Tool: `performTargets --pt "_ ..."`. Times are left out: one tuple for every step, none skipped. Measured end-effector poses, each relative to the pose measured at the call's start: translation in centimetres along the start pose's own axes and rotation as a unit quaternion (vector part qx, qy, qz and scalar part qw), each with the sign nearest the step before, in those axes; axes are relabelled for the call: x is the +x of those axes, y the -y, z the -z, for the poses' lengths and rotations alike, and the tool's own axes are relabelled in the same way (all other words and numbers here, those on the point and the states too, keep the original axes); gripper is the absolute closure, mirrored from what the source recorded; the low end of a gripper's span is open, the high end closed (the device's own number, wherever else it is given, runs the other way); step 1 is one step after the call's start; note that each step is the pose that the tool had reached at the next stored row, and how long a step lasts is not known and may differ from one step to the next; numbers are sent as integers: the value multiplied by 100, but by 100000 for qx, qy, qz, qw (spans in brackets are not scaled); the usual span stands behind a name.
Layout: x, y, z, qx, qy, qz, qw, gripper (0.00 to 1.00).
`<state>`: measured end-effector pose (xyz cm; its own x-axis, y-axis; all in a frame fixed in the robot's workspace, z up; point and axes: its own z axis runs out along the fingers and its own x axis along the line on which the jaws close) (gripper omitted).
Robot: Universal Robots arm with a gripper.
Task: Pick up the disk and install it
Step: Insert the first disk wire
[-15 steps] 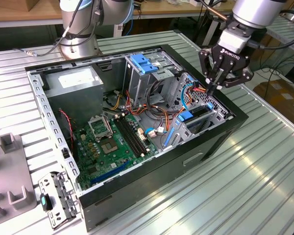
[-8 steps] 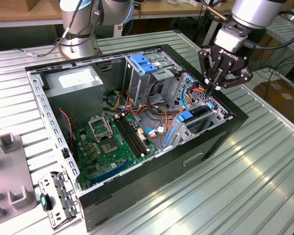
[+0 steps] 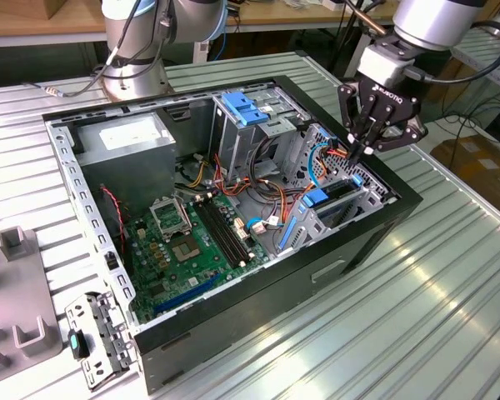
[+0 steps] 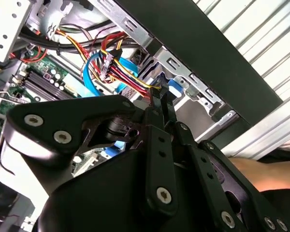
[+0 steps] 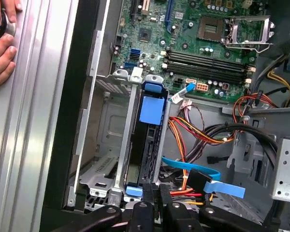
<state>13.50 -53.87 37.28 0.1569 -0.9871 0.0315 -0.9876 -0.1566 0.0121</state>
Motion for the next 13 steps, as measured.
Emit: performTargets --pt "0 -3 -1 -18 10 -556 99998 84" --pt "-1 -6 -2 -38 23 -1224 99993 84" --pt "-1 -11 -2 -60 30 -1918 99982 84" --pt "-2 -14 -2 -68 29 -2172 99976 84" --pt "-2 -14 -2 -70 28 -2226 99975 84" --pt "-2 -14 -2 -71 28 -2237 99975 84" --pt "-2 -14 -2 -72 28 -2249 99975 84" --pt "-2 -15 -2 -72 28 -2269 99974 84" --pt "-2 -16 -2 -76 29 -2372 99972 84" --pt "-3 -17 -3 -88 39 -2736 99963 84" --pt "-3 -18 -5 -105 45 -3292 99946 84" --pt "-4 -18 -6 -123 44 -3879 99925 84" --pt "-4 -19 -10 -141 53 -4445 99901 84"
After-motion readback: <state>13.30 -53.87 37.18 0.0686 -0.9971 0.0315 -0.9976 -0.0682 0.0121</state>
